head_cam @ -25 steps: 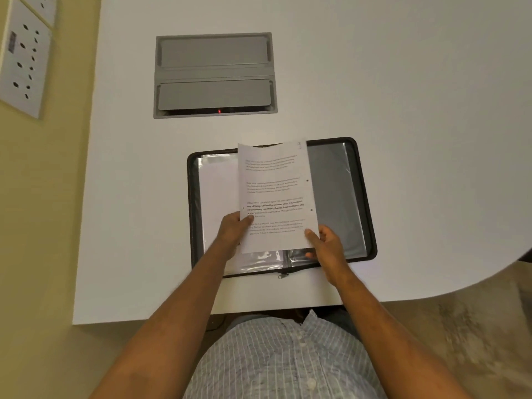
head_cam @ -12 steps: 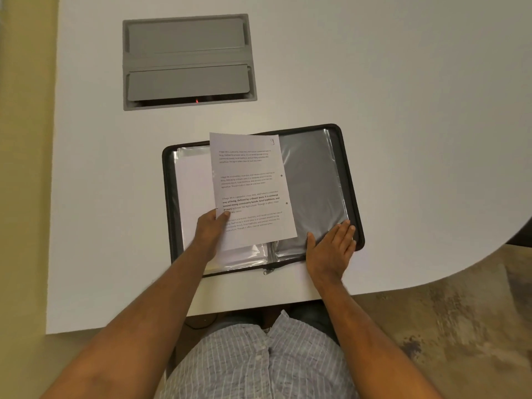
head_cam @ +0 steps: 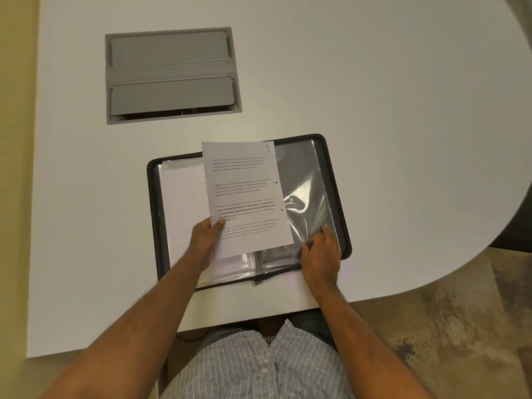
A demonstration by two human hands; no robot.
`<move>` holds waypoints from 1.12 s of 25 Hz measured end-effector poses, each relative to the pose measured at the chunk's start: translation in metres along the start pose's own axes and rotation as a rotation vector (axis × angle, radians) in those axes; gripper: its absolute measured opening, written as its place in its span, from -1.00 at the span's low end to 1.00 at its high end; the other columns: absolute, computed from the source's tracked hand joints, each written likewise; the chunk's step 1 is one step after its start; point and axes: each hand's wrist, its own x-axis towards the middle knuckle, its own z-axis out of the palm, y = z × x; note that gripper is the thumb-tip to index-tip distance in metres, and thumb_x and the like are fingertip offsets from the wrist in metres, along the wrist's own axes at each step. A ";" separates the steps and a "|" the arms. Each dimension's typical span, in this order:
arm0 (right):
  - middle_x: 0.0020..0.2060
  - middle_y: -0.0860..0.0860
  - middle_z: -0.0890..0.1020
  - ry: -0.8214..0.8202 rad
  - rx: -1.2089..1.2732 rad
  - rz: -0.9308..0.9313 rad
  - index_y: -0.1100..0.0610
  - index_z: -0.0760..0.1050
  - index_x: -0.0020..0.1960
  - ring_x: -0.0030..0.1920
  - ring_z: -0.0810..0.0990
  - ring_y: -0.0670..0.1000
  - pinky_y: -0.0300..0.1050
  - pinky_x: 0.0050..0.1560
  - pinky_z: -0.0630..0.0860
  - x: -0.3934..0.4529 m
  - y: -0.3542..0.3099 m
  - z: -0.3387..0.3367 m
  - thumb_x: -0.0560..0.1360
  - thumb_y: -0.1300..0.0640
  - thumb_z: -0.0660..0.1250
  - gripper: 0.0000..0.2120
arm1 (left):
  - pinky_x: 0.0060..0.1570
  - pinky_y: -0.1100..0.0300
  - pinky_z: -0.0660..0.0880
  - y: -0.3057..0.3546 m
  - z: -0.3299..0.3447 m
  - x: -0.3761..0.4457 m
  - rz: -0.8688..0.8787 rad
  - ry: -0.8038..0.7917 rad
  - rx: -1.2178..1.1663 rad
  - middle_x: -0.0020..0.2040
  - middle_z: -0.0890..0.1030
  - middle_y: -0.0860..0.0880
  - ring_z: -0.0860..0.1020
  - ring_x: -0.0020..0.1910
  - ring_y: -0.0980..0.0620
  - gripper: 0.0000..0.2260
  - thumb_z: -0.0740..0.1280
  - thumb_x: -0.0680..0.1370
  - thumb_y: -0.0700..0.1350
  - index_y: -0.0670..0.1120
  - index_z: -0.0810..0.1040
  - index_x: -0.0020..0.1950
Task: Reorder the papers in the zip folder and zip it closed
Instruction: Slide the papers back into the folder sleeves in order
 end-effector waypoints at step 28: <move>0.12 -0.10 0.61 0.005 0.692 0.132 0.00 0.50 0.29 -0.04 0.61 -0.20 -0.30 -0.09 0.53 0.214 -0.022 -0.111 0.67 0.05 0.33 -0.79 | 0.56 -0.23 -0.02 0.093 0.154 0.103 0.442 0.071 1.486 0.67 -0.20 -0.14 -0.18 0.64 -0.20 0.00 0.28 0.52 0.40 -0.13 -0.14 0.67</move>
